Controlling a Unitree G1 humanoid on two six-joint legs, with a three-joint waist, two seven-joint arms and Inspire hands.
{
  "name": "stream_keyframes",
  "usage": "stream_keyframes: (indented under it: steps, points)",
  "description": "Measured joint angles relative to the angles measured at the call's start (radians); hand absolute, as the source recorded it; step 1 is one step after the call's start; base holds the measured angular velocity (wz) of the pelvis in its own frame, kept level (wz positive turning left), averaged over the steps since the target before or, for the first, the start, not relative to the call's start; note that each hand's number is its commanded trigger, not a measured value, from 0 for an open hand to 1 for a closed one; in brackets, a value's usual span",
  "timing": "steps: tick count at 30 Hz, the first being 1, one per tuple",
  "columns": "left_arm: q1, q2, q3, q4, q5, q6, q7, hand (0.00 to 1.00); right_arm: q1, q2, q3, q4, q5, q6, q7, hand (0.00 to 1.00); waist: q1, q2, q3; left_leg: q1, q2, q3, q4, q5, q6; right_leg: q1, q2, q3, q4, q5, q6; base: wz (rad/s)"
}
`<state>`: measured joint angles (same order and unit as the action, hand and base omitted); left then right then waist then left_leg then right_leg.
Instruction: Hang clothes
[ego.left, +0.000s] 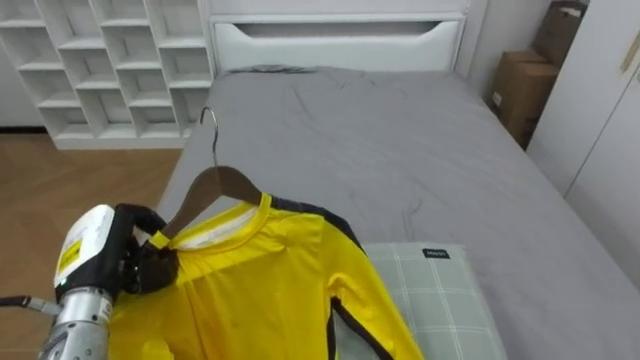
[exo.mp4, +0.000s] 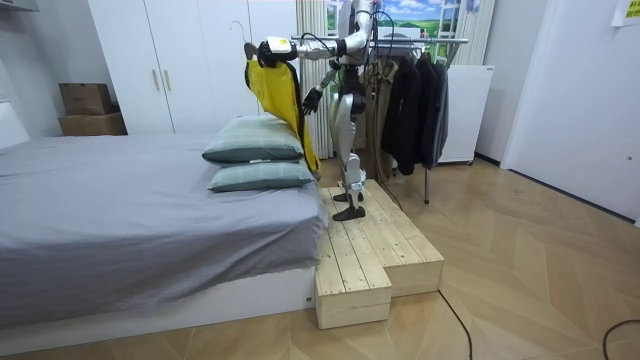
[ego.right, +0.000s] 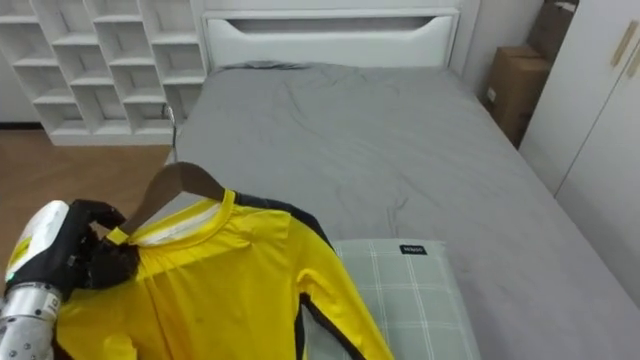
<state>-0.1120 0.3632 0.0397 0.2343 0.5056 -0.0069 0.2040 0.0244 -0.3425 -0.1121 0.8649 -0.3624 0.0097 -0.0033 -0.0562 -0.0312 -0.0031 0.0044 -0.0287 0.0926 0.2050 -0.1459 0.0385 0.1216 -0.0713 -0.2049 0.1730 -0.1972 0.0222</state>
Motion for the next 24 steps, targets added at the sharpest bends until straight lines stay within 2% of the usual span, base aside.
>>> stream_keyframes:
  steps: [4,8,11,12,13,16,24]
  points:
    - [0.005,0.007,-0.001,-0.081,0.014,-0.002,0.004,1.00,0.002,-0.010,-0.029,-0.215,-0.158,0.000,-0.036,0.00,0.000,-0.002,-0.0003,0.008,-0.001,0.002,0.000,0.000,0.000,0.002,-0.001,0.002,0.002,0.000,0.000,0.00]
    - [0.017,0.006,-0.002,-0.092,0.038,-0.001,0.004,1.00,0.005,-0.012,-0.034,-0.362,-0.216,-0.011,-0.064,0.00,-0.003,0.002,0.0001,0.015,0.000,0.002,0.000,0.000,0.000,0.017,-0.001,0.002,0.000,0.001,0.000,0.00]
    - [0.029,-0.002,-0.002,-0.114,0.059,0.001,0.004,1.00,0.024,-0.012,-0.038,-0.482,-0.249,-0.008,-0.075,0.00,0.002,0.016,0.0069,0.014,0.001,0.002,0.000,-0.006,0.000,0.015,-0.001,0.003,0.001,0.001,0.001,-0.01]
    - [0.029,-0.006,-0.003,-0.125,0.081,0.001,0.004,1.00,0.024,-0.011,-0.036,-0.518,-0.281,-0.007,-0.074,0.00,0.002,0.023,0.0079,0.013,0.001,0.003,0.000,-0.008,0.001,0.012,-0.001,0.002,0.002,0.001,0.001,-0.06]
    - [0.029,-0.013,-0.003,-0.140,0.105,0.001,0.004,1.00,0.024,-0.011,-0.035,-0.552,-0.307,-0.007,-0.072,0.00,0.007,0.028,0.0056,0.011,0.001,0.005,0.000,-0.009,0.002,0.005,-0.002,0.004,0.009,0.001,0.001,-0.07]
    - [0.032,-0.019,-0.003,-0.183,0.143,0.000,0.004,1.00,0.021,-0.011,-0.029,-0.620,-0.329,-0.006,-0.073,0.00,0.014,0.030,0.0056,0.014,0.002,0.014,0.000,-0.009,0.002,0.002,-0.002,0.013,0.014,0.001,0.002,-0.08]
    - [0.048,-0.024,-0.003,-0.196,0.165,0.001,0.004,1.00,0.009,-0.011,-0.024,-0.727,-0.363,-0.007,-0.087,0.00,0.018,0.030,0.0056,0.025,0.004,0.014,-0.002,-0.009,0.002,0.007,-0.001,0.016,0.013,0.001,0.002,-0.01]
